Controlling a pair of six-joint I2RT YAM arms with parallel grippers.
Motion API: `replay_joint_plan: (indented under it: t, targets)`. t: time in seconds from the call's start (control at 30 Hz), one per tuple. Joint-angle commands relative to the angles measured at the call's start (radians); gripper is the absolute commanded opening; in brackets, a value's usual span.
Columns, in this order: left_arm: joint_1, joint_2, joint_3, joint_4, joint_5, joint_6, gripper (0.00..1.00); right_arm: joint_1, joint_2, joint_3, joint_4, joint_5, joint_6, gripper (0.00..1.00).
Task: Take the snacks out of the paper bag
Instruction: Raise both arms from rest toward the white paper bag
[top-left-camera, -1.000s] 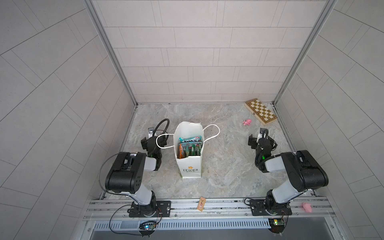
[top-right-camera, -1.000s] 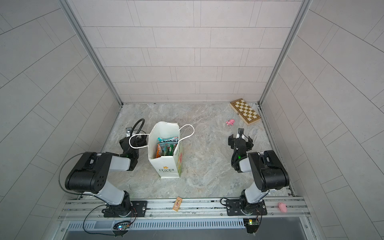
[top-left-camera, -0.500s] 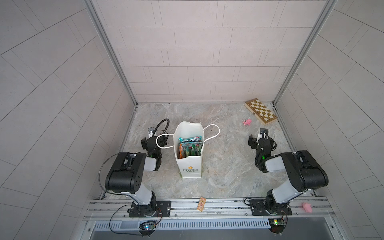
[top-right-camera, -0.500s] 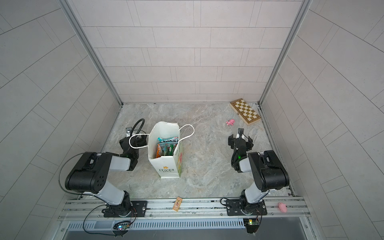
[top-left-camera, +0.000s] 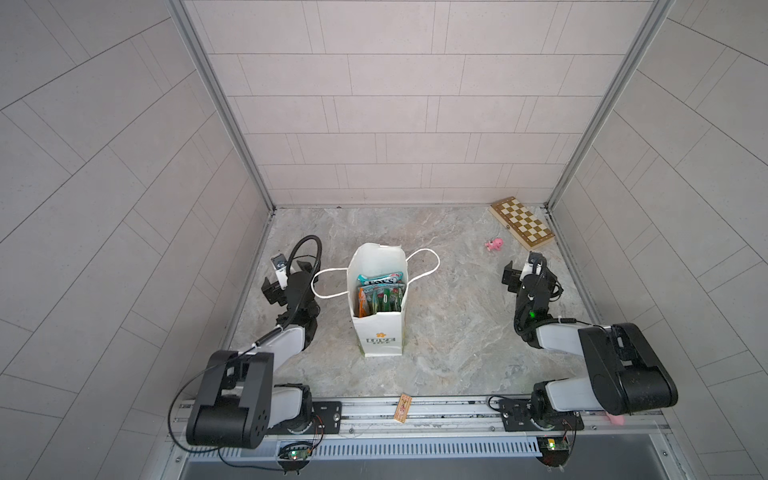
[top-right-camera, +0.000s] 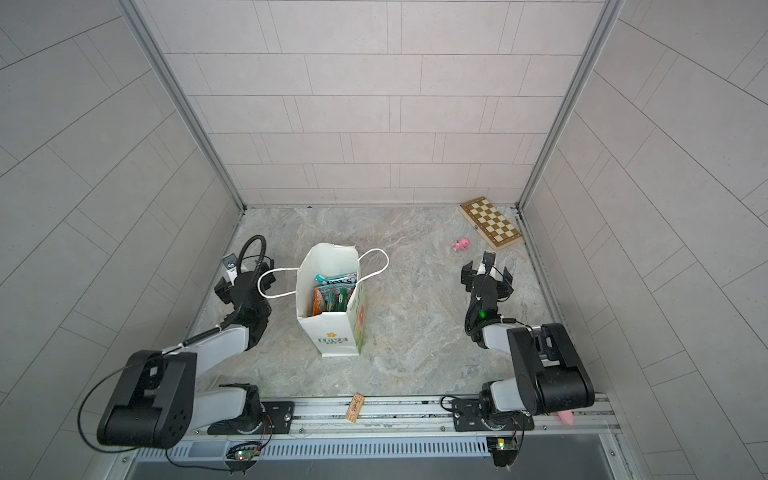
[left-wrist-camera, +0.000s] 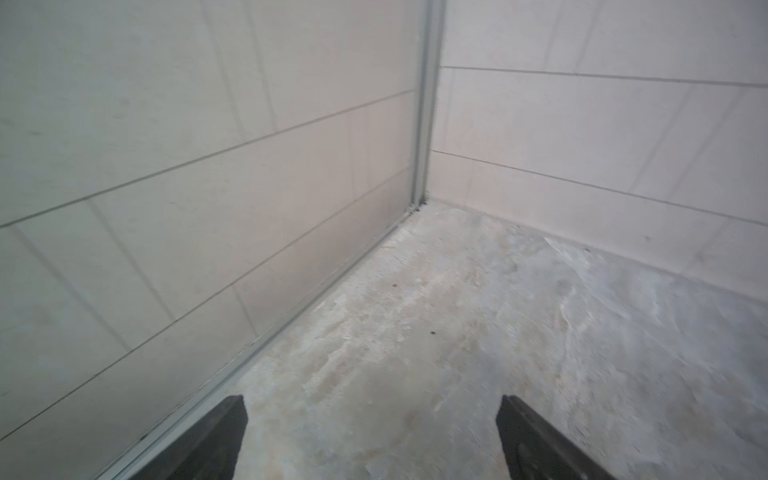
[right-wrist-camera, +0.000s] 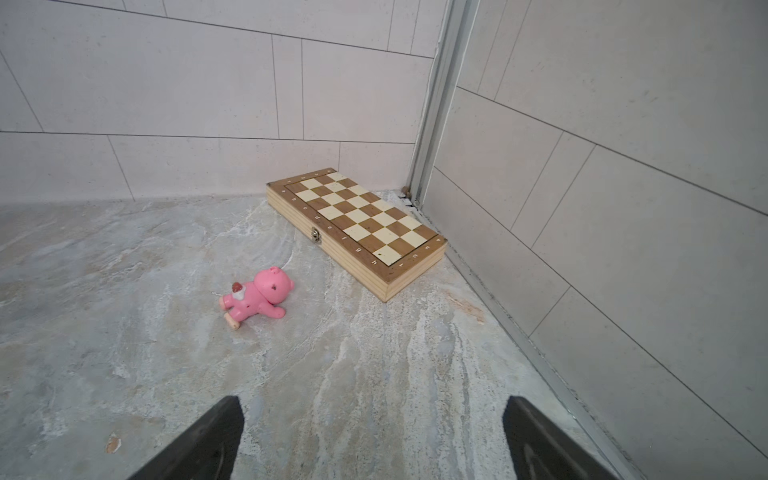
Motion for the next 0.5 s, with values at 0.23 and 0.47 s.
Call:
replay_joint_plan:
  t: [0.23, 0.47]
  targets:
    - [0.0, -0.254, 0.284, -0.729, -0.353, -0.268, 1.0, 0.006, -0.159, 0.174, -0.585, 0.06, 0.172, 0.99]
    - [0.007, -0.337, 0.509, -0.948, -0.008, -0.225, 1.0, 0.007, -0.292, 0.331, -0.916, -0.239, 0.229, 0.99]
